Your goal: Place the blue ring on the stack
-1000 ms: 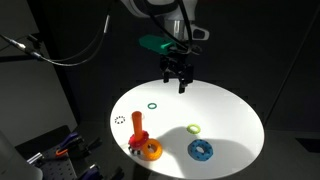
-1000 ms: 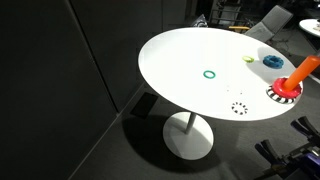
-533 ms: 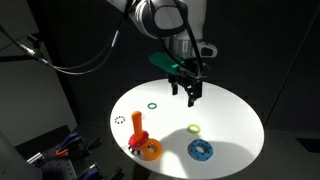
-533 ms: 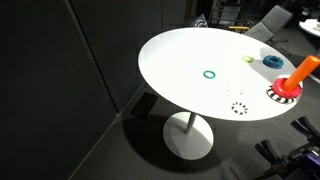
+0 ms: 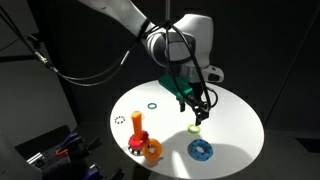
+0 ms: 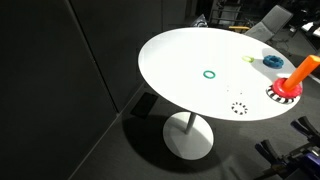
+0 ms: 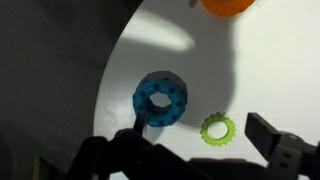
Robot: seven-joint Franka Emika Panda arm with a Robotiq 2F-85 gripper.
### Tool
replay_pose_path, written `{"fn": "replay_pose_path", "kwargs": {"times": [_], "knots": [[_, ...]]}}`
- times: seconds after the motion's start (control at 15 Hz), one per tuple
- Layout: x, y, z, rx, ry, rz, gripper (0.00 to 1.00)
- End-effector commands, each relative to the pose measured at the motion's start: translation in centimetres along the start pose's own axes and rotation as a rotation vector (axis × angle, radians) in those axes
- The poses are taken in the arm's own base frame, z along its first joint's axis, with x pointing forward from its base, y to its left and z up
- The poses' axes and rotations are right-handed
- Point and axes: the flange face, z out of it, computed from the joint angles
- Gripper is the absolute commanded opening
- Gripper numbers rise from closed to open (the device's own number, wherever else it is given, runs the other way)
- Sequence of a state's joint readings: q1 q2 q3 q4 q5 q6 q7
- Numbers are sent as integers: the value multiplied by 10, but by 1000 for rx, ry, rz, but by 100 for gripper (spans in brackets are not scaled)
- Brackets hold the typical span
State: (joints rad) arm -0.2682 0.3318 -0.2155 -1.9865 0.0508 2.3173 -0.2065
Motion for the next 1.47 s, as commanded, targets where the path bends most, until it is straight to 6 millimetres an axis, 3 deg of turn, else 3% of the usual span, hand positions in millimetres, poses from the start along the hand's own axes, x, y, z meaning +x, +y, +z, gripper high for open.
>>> {"fn": "replay_pose_path", "kwargs": {"times": [0.0, 0.67, 1.4], "knots": [[20, 9, 18, 19, 15, -25, 100], [50, 12, 73, 31, -22, -95, 100], [51, 13, 126, 40, -73, -137, 100]]}}
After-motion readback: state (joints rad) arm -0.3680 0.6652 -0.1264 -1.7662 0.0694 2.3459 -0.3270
